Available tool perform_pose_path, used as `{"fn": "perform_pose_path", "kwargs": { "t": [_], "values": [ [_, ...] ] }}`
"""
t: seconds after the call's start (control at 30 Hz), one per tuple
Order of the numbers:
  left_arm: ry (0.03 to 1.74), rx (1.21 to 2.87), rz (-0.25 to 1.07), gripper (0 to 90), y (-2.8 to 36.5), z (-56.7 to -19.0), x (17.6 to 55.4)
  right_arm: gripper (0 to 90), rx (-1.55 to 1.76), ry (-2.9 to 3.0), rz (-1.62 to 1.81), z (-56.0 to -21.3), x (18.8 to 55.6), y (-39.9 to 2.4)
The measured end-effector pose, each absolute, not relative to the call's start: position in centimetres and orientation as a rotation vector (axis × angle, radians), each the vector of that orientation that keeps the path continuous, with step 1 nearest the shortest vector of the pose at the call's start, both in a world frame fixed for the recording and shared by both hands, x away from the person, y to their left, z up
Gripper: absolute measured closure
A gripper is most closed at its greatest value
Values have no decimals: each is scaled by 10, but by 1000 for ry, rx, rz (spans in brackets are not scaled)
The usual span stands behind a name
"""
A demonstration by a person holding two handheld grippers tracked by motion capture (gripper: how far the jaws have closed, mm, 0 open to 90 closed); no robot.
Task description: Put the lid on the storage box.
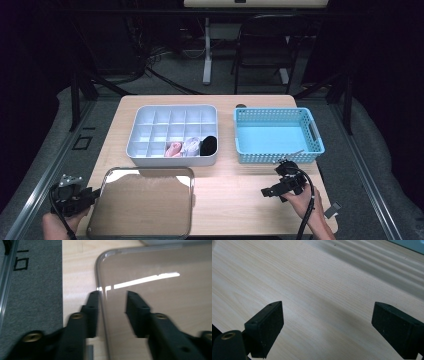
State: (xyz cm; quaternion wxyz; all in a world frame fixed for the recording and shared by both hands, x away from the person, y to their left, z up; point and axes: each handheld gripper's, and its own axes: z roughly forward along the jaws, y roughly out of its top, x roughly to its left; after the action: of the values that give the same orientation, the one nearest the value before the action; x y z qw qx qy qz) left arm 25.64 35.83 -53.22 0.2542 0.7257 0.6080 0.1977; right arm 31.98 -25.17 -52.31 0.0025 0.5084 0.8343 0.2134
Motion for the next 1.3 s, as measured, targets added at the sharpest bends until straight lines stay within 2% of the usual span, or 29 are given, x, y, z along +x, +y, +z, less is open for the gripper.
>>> {"fn": "perform_pose_path", "kwargs": {
  "t": [0.13,0.17,0.5,1.3],
  "values": [
    [1703,1982,477,882,362,-543,254,106,1596,2612,673,-523,320,-253],
    [1720,1986,473,900,363,-546,254,112,1594,2605,672,-522,320,-253],
    [1780,2012,423,900,368,-557,259,115,1605,2587,698,-522,319,-252],
    [1706,2094,329,900,351,-554,263,116,1599,2605,671,-522,320,-252]
  ]
}}
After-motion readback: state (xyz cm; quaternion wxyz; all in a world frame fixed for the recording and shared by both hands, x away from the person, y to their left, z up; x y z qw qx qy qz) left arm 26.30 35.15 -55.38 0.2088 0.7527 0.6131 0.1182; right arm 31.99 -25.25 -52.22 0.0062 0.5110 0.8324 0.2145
